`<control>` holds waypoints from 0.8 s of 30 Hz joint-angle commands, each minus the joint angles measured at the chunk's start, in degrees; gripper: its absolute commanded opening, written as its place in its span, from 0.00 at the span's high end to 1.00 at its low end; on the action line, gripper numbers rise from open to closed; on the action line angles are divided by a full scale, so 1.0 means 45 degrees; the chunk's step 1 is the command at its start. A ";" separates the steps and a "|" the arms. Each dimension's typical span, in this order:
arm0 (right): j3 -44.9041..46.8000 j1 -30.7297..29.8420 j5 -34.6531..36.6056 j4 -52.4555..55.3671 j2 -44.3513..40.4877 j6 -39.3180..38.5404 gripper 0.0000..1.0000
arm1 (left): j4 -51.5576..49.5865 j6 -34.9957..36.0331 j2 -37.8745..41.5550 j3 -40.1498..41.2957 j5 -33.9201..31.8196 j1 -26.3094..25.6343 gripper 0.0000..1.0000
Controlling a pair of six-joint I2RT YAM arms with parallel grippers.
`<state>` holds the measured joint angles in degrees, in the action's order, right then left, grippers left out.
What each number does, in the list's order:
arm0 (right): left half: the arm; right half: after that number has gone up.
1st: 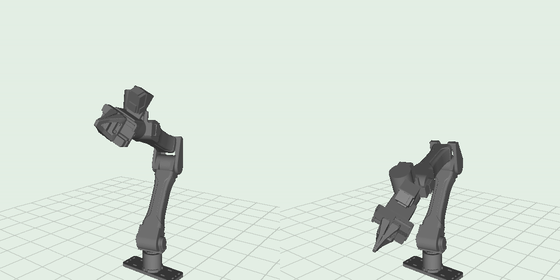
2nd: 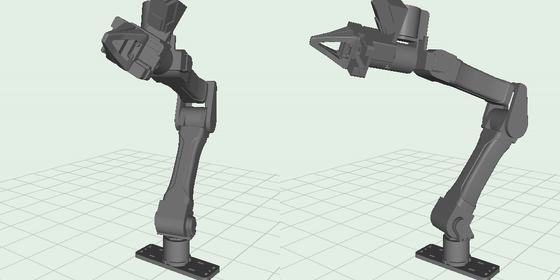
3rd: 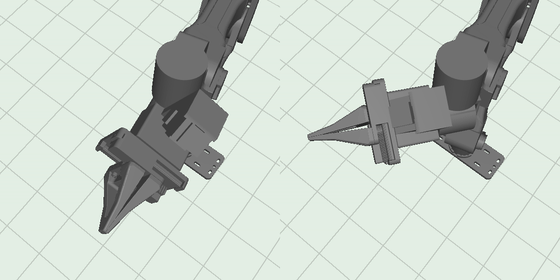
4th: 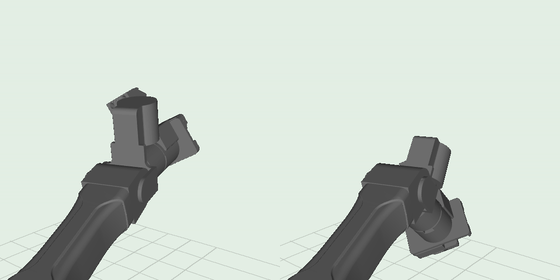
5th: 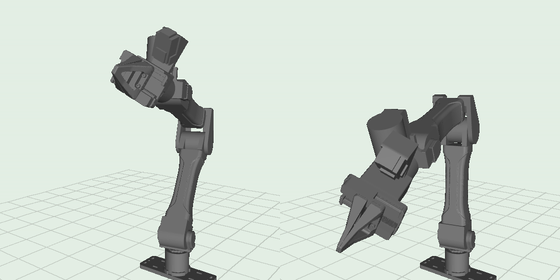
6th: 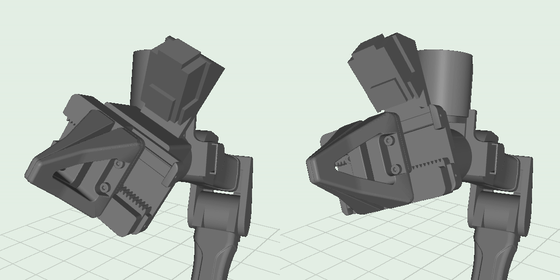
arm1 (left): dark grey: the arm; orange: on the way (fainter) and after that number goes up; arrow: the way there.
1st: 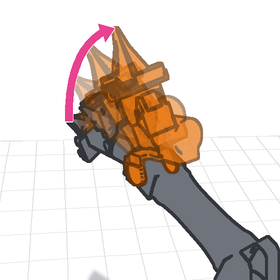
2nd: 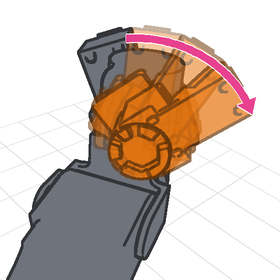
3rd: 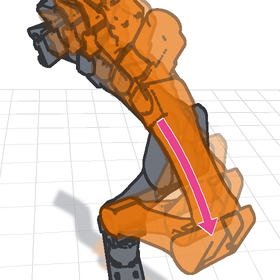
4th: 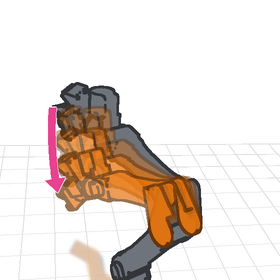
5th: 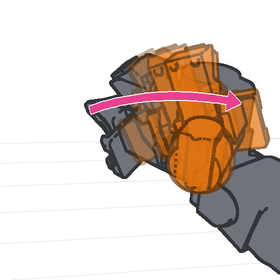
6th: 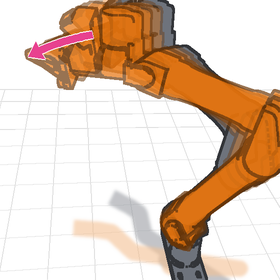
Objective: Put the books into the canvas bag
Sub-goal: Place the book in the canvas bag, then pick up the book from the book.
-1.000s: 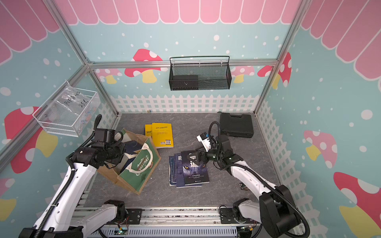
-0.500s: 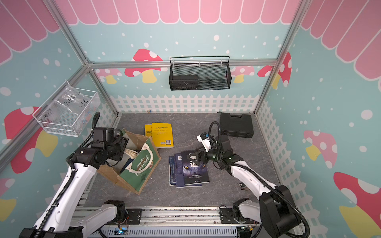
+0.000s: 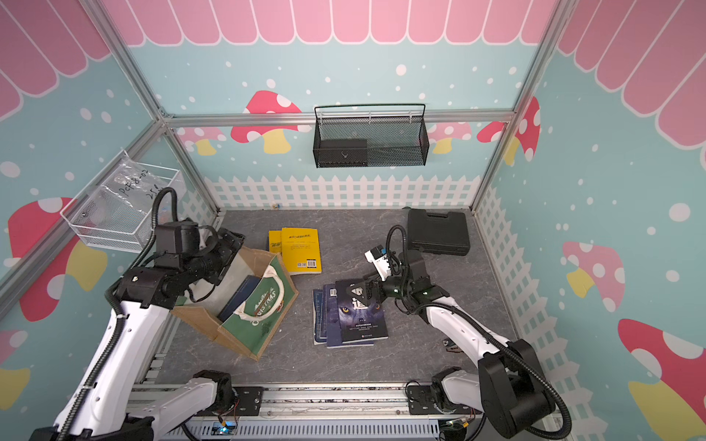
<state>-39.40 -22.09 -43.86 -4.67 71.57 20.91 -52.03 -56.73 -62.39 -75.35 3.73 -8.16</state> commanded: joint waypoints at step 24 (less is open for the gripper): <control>0.2480 0.2213 0.1466 -0.0341 0.1721 0.0861 0.00 | 0.2019 0.2971 -0.7674 -0.1361 0.1146 -0.8264 0.01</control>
<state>-30.04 -11.99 -36.95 -5.13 79.26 25.74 -46.15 -41.17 -95.42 -82.19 10.31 -45.12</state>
